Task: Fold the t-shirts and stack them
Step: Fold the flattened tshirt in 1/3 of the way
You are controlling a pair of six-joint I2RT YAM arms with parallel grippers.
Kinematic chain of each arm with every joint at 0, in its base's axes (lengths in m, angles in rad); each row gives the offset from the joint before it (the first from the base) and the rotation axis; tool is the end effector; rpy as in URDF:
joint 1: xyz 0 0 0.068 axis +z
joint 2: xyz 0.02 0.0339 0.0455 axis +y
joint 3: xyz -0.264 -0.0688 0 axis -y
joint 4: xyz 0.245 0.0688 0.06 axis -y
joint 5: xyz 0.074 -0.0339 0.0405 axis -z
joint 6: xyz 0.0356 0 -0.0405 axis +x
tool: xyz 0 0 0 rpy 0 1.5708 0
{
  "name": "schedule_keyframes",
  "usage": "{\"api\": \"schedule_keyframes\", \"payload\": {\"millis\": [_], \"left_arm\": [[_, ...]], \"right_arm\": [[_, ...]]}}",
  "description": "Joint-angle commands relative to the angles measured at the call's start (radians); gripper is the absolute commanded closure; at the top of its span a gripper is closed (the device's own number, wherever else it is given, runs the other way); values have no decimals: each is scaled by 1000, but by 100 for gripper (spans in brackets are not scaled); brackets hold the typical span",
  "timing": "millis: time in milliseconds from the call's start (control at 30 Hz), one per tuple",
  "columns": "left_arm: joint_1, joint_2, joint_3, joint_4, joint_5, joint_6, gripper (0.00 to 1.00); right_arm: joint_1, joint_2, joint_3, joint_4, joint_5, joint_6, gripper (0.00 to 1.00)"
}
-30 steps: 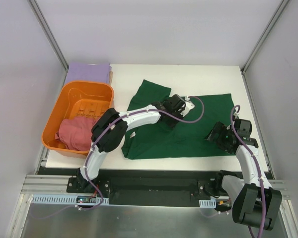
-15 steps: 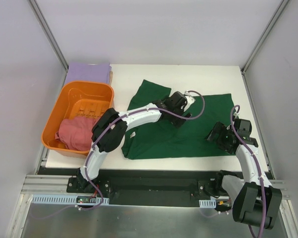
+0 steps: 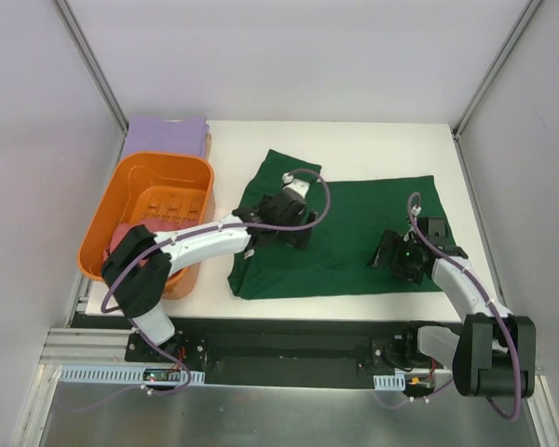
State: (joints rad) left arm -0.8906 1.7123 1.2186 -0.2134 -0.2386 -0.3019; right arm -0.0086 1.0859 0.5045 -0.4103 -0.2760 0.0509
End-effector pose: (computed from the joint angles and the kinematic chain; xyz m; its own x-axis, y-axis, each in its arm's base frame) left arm 0.2480 -0.2932 0.2410 -0.5811 0.2590 -0.7715 0.4919 0.8670 -0.0795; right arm 0.1940 0.0080 0.1721 -0.8430 0.0562 -0.5350 -0.0981 0.9618 0.2556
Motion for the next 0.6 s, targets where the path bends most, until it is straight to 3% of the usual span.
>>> {"api": "schedule_keyframes", "payload": {"millis": [0, 233, 567], "left_arm": [[7, -95, -189, 45, 39, -209, 1], [7, -140, -352, 81, 65, -310, 1], [5, -258, -557, 55, 36, -410, 1]], "right_arm": [[30, 103, 49, 39, 27, 15, 4], [33, 183, -12, 27, 100, 89, 4], [33, -96, -106, -114, 158, 248, 4]]}}
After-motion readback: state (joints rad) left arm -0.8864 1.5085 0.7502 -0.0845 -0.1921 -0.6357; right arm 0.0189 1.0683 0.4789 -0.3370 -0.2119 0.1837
